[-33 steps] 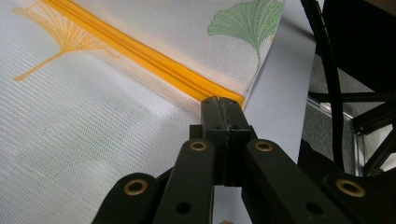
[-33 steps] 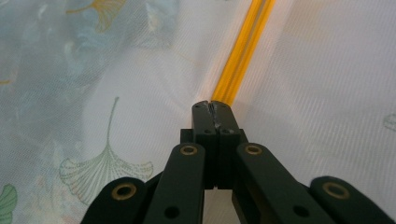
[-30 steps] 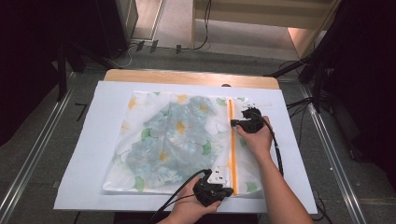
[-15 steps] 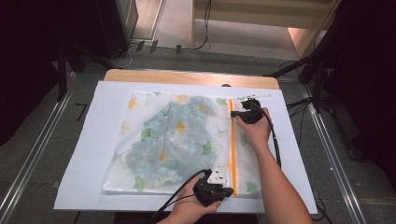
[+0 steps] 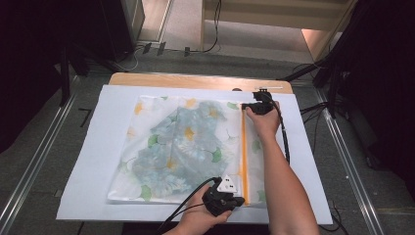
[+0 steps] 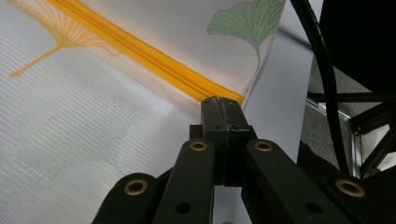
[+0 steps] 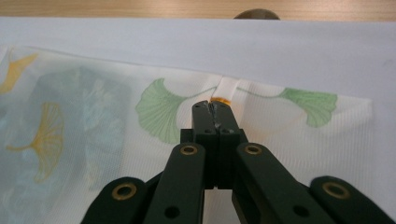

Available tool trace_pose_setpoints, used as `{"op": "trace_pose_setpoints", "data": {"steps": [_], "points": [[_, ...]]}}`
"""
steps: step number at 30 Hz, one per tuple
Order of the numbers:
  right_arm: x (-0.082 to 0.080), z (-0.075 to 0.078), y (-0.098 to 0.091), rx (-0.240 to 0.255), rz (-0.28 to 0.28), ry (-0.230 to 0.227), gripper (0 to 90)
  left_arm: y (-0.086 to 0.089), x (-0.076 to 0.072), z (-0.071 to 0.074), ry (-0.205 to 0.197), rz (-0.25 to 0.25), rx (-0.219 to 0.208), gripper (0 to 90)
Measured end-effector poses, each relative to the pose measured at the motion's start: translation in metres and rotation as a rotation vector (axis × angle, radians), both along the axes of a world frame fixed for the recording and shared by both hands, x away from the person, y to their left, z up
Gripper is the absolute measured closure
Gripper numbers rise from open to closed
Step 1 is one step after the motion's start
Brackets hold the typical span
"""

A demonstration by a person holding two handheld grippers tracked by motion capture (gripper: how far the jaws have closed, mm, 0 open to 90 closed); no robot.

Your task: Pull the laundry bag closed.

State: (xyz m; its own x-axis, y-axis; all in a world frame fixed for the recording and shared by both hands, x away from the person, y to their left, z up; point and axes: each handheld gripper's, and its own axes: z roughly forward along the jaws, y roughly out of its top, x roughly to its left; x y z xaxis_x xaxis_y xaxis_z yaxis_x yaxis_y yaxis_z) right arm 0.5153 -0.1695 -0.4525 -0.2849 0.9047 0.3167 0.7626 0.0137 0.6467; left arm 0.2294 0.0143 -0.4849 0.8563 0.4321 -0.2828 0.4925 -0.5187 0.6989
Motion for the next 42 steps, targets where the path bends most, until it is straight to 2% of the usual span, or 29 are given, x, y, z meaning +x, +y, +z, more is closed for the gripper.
{"op": "trace_pose_setpoints", "data": {"steps": [2,6,13,15,18,19,21,22,23,25,27,30,31,34,37,39,42], "points": [[0.006,0.0,0.002,-0.002,-0.009,0.007,90.0,0.0,0.0,0.0,-0.002,-0.001,0.002,90.0],[0.014,-0.002,0.004,0.029,-0.033,0.005,90.0,0.0,0.0,0.0,-0.003,-0.002,0.002,90.0],[0.011,-0.002,0.002,0.016,-0.034,-0.053,90.0,0.0,0.0,0.0,-0.003,0.0,-0.001,90.0],[0.007,0.001,0.0,0.055,-0.044,-0.075,90.0,0.001,0.002,0.0,0.017,-0.001,-0.008,90.0],[-0.001,0.004,-0.002,0.127,-0.029,-0.081,80.7,0.001,-0.002,0.001,-0.025,-0.018,-0.004,90.0],[-0.005,0.005,-0.003,0.137,-0.015,-0.095,79.0,0.001,-0.002,0.001,-0.022,-0.024,-0.008,90.0],[-0.016,0.006,-0.003,0.112,0.012,-0.12,71.3,0.003,0.001,0.001,0.008,-0.011,-0.03,90.0],[-0.019,0.006,-0.003,0.111,0.021,-0.122,69.2,0.004,0.002,0.002,0.015,-0.001,-0.04,80.3],[-0.024,0.006,-0.004,0.113,0.031,-0.127,67.0,0.006,0.003,0.002,0.023,0.001,-0.052,76.0],[-0.035,0.006,-0.007,0.113,0.032,-0.134,60.5,0.01,0.005,0.003,0.026,-0.004,-0.09,71.8],[-0.046,0.004,-0.009,0.107,0.049,-0.138,58.6,0.015,0.004,0.005,0.016,0.001,-0.13,66.0],[-0.064,0.002,-0.012,0.106,0.07,-0.15,52.1,0.024,0.005,0.008,0.015,0.039,-0.17,54.4],[-0.072,0.002,-0.013,0.103,0.076,-0.147,47.8,0.025,0.005,0.008,0.013,0.052,-0.174,48.6],[-0.087,0.001,-0.015,0.097,0.102,-0.165,44.8,0.033,0.007,0.011,-0.01,0.089,-0.168,35.9],[-0.103,0.001,-0.016,0.1,0.119,-0.198,40.3,0.04,0.009,0.013,-0.049,0.122,-0.132,23.9],[-0.113,0.0,-0.017,0.085,0.128,-0.211,37.8,0.048,0.011,0.014,-0.057,0.155,-0.119,15.2],[-0.129,0.0,-0.019,0.089,0.141,-0.231,35.1,0.063,0.015,0.015,-0.053,0.192,-0.13,10.8]]}}
